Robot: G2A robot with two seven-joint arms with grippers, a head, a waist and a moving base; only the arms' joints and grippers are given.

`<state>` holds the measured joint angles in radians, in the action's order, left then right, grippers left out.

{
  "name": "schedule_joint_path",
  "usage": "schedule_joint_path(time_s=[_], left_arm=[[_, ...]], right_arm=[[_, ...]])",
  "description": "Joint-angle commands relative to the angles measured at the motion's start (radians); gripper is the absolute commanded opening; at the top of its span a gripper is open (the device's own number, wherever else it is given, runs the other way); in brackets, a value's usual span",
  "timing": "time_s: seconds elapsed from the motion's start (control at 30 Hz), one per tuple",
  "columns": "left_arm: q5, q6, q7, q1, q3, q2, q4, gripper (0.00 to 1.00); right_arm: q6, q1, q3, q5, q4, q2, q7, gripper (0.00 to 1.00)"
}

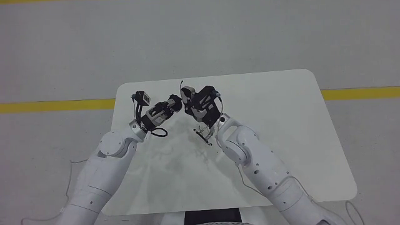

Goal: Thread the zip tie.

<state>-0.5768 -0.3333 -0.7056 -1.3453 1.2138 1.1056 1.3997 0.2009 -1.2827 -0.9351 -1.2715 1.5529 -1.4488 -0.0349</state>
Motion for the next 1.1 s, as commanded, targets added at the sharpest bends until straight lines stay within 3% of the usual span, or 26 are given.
schedule_joint_path(time_s=[0.0,1.07], left_arm=[[0.000,0.000,0.000,0.000,0.000,0.000,0.000,0.00],[0.000,0.000,0.000,0.000,0.000,0.000,0.000,0.00]], right_arm=[[0.000,0.001,0.001,0.001,-0.001,0.000,0.000,0.00],[-0.018,-0.005,-0.005,-0.007,0.021,-0.001,0.003,0.00]])
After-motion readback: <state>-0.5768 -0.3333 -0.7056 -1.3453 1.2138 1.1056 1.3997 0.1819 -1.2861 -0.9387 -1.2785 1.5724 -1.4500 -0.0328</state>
